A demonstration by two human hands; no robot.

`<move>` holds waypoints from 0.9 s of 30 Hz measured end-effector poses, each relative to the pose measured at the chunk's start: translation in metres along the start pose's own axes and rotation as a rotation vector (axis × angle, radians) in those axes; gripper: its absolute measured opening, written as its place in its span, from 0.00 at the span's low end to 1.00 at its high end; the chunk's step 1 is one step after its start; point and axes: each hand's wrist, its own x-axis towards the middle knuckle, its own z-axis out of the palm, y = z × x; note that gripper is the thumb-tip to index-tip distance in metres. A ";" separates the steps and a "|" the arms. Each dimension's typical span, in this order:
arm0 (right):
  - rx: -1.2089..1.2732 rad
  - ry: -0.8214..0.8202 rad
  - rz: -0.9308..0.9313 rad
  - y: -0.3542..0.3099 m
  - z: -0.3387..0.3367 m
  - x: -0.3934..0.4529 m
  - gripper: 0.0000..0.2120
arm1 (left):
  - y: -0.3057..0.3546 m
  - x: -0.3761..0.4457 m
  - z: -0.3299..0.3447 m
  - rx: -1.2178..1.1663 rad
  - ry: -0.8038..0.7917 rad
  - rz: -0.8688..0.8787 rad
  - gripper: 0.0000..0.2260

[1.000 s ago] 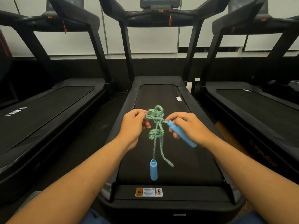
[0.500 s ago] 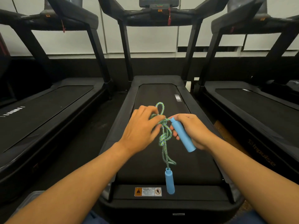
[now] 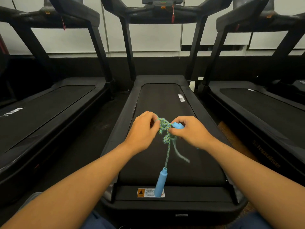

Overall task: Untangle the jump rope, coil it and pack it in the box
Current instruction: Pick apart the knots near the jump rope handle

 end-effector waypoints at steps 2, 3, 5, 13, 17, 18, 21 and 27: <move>-0.021 -0.008 -0.022 -0.002 -0.001 -0.001 0.03 | 0.003 0.000 -0.002 -0.056 -0.020 -0.104 0.07; -0.027 -0.017 -0.038 -0.005 -0.001 -0.001 0.02 | 0.003 0.001 -0.003 -0.101 -0.030 -0.160 0.07; -0.037 -0.032 -0.065 -0.008 -0.002 -0.001 0.02 | 0.002 0.003 -0.005 -0.199 -0.054 -0.256 0.07; 0.036 -0.118 -0.129 -0.006 -0.006 -0.005 0.03 | -0.007 0.003 -0.005 -0.299 -0.125 -0.235 0.04; 0.062 -0.111 -0.138 0.000 -0.007 -0.006 0.03 | -0.012 -0.001 -0.008 -0.249 -0.196 -0.093 0.11; 0.071 -0.108 -0.138 0.002 -0.008 -0.006 0.03 | -0.010 -0.002 -0.008 -0.203 -0.192 -0.056 0.12; 0.109 -0.051 -0.146 0.005 -0.008 -0.004 0.03 | -0.006 -0.002 -0.003 -0.190 -0.096 -0.091 0.07; 0.098 -0.039 -0.166 0.002 -0.002 -0.003 0.04 | 0.001 -0.002 0.007 -0.389 0.048 -0.325 0.06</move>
